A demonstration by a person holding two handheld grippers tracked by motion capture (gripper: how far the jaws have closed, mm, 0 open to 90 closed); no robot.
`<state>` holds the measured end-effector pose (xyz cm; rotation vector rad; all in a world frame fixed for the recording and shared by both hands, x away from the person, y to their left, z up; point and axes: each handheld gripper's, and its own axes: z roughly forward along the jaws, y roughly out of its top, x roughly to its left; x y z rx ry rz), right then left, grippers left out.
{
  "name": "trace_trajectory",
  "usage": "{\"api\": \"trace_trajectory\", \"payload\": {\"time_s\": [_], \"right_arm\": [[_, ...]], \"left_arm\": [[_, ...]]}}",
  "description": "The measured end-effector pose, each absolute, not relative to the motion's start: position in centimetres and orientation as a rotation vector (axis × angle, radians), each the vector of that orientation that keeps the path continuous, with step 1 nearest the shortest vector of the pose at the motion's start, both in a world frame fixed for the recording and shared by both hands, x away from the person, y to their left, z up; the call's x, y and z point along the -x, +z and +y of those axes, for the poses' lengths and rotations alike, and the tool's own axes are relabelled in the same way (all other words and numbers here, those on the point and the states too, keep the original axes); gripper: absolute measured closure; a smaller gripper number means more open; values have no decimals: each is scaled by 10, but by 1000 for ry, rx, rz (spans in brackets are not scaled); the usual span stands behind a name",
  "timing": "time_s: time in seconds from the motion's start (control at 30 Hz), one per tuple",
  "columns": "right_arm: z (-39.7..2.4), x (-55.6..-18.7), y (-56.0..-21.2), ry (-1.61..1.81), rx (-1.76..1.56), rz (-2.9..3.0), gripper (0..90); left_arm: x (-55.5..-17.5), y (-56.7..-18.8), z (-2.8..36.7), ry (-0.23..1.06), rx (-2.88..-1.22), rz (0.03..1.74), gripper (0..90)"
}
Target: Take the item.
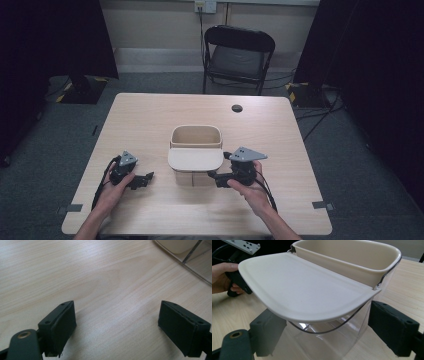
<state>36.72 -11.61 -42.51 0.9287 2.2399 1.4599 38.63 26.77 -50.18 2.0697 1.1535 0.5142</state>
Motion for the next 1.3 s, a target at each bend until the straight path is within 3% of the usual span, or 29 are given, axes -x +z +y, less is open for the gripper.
{"api": "trace_trajectory", "payload": {"time_s": [1.3], "right_arm": [[-117, -369, -418, 1483, -919, 2225, 154]], "left_arm": [[-386, -502, 268, 513, -2069, 1154, 141]]}}
